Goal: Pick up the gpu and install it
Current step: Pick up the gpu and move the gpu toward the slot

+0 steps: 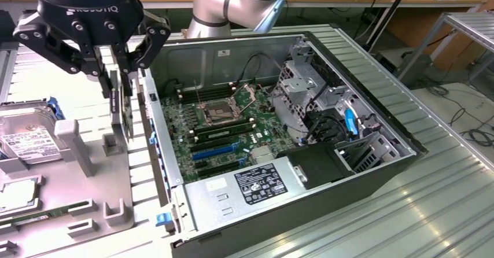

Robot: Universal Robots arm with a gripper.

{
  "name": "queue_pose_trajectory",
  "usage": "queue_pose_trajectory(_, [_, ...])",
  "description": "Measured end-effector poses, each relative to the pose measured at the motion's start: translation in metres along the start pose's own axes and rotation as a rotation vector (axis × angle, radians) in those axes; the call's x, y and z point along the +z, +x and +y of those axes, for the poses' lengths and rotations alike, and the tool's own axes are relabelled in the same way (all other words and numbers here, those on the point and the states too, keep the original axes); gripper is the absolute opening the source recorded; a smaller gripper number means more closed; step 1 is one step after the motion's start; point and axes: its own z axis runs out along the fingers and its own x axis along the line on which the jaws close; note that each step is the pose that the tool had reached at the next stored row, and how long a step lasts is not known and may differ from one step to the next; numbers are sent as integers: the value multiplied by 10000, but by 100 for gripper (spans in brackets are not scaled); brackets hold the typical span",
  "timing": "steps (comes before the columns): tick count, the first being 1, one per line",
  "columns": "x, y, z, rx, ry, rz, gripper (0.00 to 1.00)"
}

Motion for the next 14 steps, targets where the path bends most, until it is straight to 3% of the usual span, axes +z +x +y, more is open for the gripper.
queue_pose_trajectory(14, [5,-219,17,1,1,0,27])
